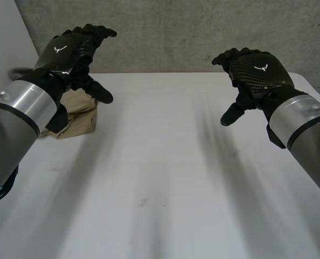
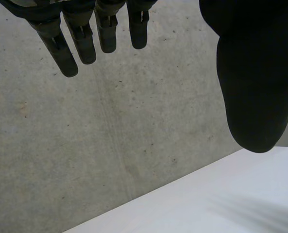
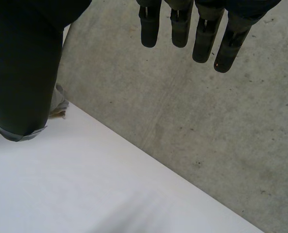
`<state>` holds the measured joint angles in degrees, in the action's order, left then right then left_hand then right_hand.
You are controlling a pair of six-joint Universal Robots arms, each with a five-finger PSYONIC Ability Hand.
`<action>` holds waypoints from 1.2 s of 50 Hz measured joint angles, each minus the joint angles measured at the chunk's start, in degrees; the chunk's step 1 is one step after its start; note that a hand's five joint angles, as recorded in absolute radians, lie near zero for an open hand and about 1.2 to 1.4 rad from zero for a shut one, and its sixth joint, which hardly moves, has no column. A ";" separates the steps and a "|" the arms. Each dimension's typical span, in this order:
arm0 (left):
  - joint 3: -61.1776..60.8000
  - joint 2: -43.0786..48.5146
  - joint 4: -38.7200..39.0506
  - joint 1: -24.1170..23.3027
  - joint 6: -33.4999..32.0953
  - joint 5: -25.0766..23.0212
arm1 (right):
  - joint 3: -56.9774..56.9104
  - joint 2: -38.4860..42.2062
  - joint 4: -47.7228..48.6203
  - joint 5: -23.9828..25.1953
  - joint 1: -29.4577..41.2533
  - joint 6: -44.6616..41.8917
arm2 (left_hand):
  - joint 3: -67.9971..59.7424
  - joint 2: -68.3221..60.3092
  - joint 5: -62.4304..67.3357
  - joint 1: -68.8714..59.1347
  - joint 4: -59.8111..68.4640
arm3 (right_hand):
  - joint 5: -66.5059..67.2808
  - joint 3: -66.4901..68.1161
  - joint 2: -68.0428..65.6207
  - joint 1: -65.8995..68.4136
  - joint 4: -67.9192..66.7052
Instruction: Fold the laundry.
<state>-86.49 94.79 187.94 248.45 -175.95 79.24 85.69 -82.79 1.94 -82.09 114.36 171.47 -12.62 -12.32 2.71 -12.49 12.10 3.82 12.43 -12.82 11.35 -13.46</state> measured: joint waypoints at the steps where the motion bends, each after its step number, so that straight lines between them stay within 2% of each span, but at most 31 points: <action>1: 0.11 0.11 -0.01 0.01 -0.34 -0.01 | 0.00 0.00 0.00 0.00 0.00 0.00 | 0.00 0.00 0.00 0.00 0.00 | 0.00 0.00 0.00 0.00 0.00; 5: 0.61 0.85 -0.02 0.13 -2.44 0.02 | -0.03 0.00 -0.01 0.00 0.00 0.00 | 0.00 0.00 0.01 0.00 0.00 | 0.00 0.00 0.00 0.00 0.00; 6: 1.50 2.78 -0.05 0.63 -7.41 0.13 | -0.11 0.00 -0.01 0.00 -0.01 0.00 | 0.00 0.00 0.00 0.00 0.00 | 0.00 0.00 0.00 0.00 0.00; 11: 3.57 7.89 0.30 3.72 -19.03 0.43 | -0.17 0.01 0.01 0.00 -0.01 -0.04 | 0.00 0.00 0.00 0.00 0.00 | 0.00 0.00 0.00 0.00 0.00; 16: 6.83 15.11 2.56 6.81 -25.54 0.45 | -0.18 0.08 0.05 0.00 -0.02 -0.08 | 0.00 0.00 0.00 0.00 0.00 | 0.00 0.00 0.00 0.00 0.00; 20: 10.02 21.40 5.35 8.51 -27.19 0.29 | -0.17 0.13 0.07 0.00 -0.01 -0.09 | 0.00 0.00 0.00 0.00 0.00 | 0.00 0.00 0.00 0.00 0.00; 25: 18.00 34.02 9.84 12.40 -27.78 -0.11 | -0.10 0.21 0.12 0.01 -0.02 -0.09 | 0.00 0.00 0.02 0.00 0.00 | 0.00 0.00 0.00 0.00 0.00; 29: 21.37 38.49 10.79 13.73 -27.95 -0.42 | -0.06 0.24 0.14 0.00 -0.02 -0.09 | 0.00 0.00 0.02 0.00 0.00 | 0.00 0.00 0.00 0.00 0.00; 30: 25.49 43.37 11.97 14.77 -28.65 -1.07 | 0.01 0.28 0.21 0.00 -0.06 -0.11 | -0.40 -0.64 0.27 -0.53 0.74 | 0.00 0.00 0.00 0.00 0.00; 32: 26.96 44.95 12.44 15.00 -29.03 -1.33 | 0.05 0.30 0.24 -0.01 -0.06 -0.12 | -0.40 -0.64 0.27 -0.53 0.74 | 0.00 0.00 0.00 0.00 0.00; 36: 34.22 52.34 14.85 15.85 -31.55 -2.36 | 0.10 0.63 0.33 -0.05 -0.10 -0.17 | -9.97 -10.36 10.22 -11.42 10.61 | 0.00 0.00 0.00 0.00 0.00; 38: 36.92 54.90 15.63 16.10 -32.47 -2.60 | 0.09 0.96 0.34 -0.08 -0.10 -0.30 | -18.65 -18.99 17.62 -19.66 18.25 | 0.00 0.00 0.00 0.00 0.00; 40: 38.56 56.29 16.21 16.22 -32.95 -2.55 | 0.05 1.33 0.35 -0.08 -0.11 -0.51 | -41.74 -43.40 40.49 -44.99 42.56 | 0.00 0.00 0.00 0.00 0.00; 41: 38.99 56.64 16.48 16.24 -33.07 -2.46 | 0.03 1.53 0.35 -0.09 -0.12 -0.64 | -46.59 -48.05 45.30 -49.35 47.48 | 0.00 0.00 0.00 0.00 -0.01; 42: 38.99 56.64 16.48 16.24 -33.07 -2.46 | 0.03 1.53 0.35 -0.09 -0.12 -0.64 | -46.59 -48.05 45.30 -49.35 47.48 | 0.00 0.00 0.00 0.00 -0.01; 44: 39.44 56.48 17.48 16.03 -33.14 -1.96 | -0.02 1.99 0.35 -0.12 -0.16 -0.96 | -54.13 -55.33 51.54 -51.88 55.63 | 0.00 0.00 0.00 0.00 -0.01; 48: 38.49 53.20 20.27 15.34 -32.77 -0.05 | -0.07 2.72 0.32 -0.14 -0.48 -1.45 | -54.64 -55.95 51.54 -51.88 56.53 | 0.00 0.00 0.00 0.00 -0.01; 55: 35.69 38.49 27.48 14.20 -29.11 5.73 | -0.09 3.11 0.12 -0.10 -0.96 -1.80 | -55.20 -56.17 51.54 -52.21 56.55 | 0.00 0.00 0.00 0.00 -0.01; 60: 35.51 30.28 29.07 13.85 -26.45 7.24 | -0.12 3.02 0.00 -0.02 -1.01 -1.85 | -55.20 -56.17 51.54 -52.21 56.55 | 0.00 0.00 0.00 0.00 -0.01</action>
<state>-50.99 125.07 217.01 262.30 -202.40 86.48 85.57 -79.77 1.95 -82.11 113.35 169.62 -67.82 -68.49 54.24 -64.70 68.66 3.82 12.43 -12.82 11.35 -13.47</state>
